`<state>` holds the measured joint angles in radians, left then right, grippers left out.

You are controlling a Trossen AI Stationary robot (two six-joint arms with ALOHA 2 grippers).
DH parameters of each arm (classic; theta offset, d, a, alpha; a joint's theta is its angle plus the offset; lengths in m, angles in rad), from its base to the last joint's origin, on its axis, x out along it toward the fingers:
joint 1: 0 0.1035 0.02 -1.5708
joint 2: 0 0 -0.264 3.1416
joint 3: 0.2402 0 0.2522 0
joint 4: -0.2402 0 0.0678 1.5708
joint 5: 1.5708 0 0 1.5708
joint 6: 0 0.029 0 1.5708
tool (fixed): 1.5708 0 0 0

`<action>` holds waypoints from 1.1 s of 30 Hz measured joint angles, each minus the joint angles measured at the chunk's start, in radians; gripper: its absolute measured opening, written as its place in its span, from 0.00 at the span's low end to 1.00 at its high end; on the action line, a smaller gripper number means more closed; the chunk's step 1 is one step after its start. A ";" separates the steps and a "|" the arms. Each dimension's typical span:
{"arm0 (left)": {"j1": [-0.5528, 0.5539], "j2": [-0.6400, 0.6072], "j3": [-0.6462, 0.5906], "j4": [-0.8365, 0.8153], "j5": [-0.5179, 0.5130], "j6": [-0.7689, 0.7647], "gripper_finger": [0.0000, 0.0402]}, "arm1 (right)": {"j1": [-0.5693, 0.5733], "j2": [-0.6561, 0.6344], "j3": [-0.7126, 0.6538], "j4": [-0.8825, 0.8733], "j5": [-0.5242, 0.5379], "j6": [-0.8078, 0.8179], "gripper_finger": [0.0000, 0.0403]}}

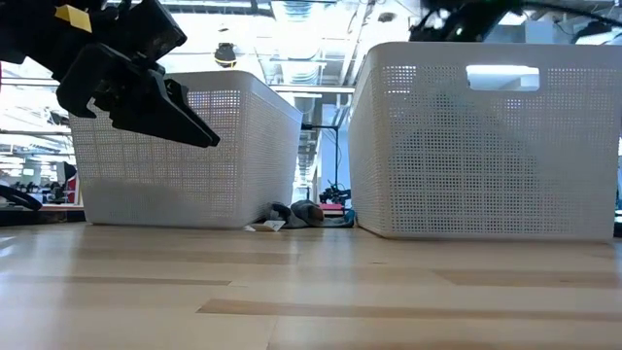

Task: Sort clothes
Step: Move the bottom gray sock to the center of the table

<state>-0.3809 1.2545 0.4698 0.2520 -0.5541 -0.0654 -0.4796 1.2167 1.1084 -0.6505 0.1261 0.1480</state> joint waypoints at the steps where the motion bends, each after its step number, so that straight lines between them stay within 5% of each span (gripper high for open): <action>1: 0.000 0.000 0.000 0.000 0.000 0.000 0.45 | 0.010 -0.016 0.000 0.002 0.000 0.004 0.39; 13: 0.000 0.000 0.000 0.000 0.000 0.000 0.45 | 0.228 -0.071 0.000 0.143 0.003 0.002 0.39; 33: 0.017 0.008 0.000 0.085 -0.002 0.121 0.43 | 0.637 0.038 0.001 0.299 0.006 -0.076 0.39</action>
<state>-0.3635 1.2625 0.4694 0.3374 -0.5556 0.0558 0.1574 1.2549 1.1095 -0.3517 0.1326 0.0720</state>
